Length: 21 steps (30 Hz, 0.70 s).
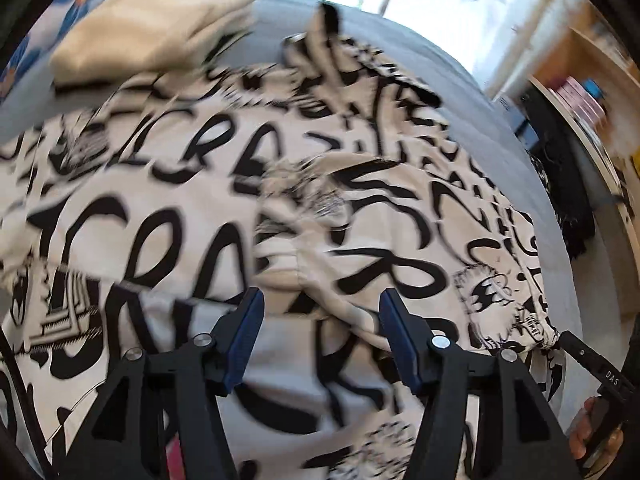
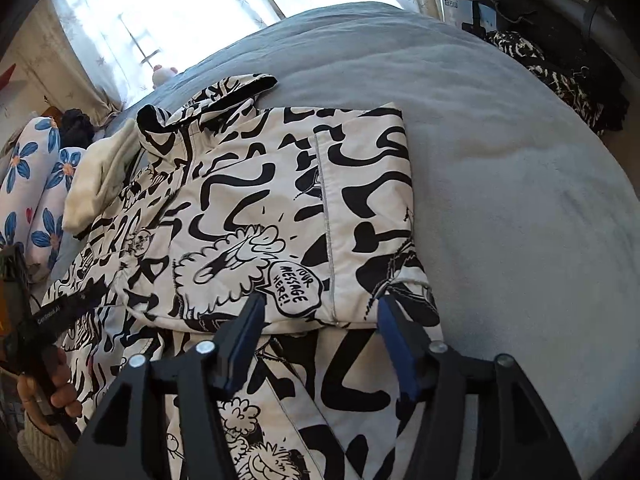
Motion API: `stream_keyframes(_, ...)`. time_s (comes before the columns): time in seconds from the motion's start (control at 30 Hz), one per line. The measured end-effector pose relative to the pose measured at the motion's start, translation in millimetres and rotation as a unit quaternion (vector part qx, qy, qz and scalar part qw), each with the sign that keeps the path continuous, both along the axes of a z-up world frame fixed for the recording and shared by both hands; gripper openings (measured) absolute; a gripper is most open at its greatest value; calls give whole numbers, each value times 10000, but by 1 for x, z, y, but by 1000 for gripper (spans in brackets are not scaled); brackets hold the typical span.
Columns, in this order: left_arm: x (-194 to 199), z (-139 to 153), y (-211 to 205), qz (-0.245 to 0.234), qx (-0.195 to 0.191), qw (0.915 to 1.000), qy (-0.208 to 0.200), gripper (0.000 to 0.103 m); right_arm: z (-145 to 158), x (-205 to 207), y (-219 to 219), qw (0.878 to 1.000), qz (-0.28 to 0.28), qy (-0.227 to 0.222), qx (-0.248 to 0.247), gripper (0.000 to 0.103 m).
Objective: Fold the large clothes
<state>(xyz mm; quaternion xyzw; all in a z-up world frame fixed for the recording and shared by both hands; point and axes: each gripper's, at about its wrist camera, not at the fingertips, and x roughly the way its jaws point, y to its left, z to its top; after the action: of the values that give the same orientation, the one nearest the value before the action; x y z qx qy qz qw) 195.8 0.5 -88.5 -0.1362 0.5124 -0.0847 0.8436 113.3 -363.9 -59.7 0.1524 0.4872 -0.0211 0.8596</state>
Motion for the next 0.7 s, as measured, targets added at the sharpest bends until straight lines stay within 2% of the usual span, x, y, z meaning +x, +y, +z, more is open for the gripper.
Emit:
stream_keyframes(0.1, 4, -2, 14, 105, -90, 9999, 57, 59, -1, 0, -6, 9998, -181, 92, -27, 64)
stream_keyframes(0.2, 9, 0, 16, 4, -91, 10000, 25, 59, -3, 0, -12, 9995, -215, 187, 123, 65)
stream_keyframes(0.27, 17, 2, 13, -111, -84, 9999, 32, 63, -1, -3, -19, 9995, -242, 96, 186, 64)
stream_keyframes(0.43, 44, -12, -3, -369, 272, 9986, 271, 64, 5, -5, -39, 9989, -460, 68, 90, 65)
stream_keyframes(0.6, 66, -33, -13, -469, 488, 9963, 531, 64, -1, 1, -70, 9971, -631, 210, 380, 64)
stream_keyframes(0.7, 71, -39, -20, -591, 584, 9953, 490, 64, -14, 11, -81, 9946, -559, 388, 789, 64)
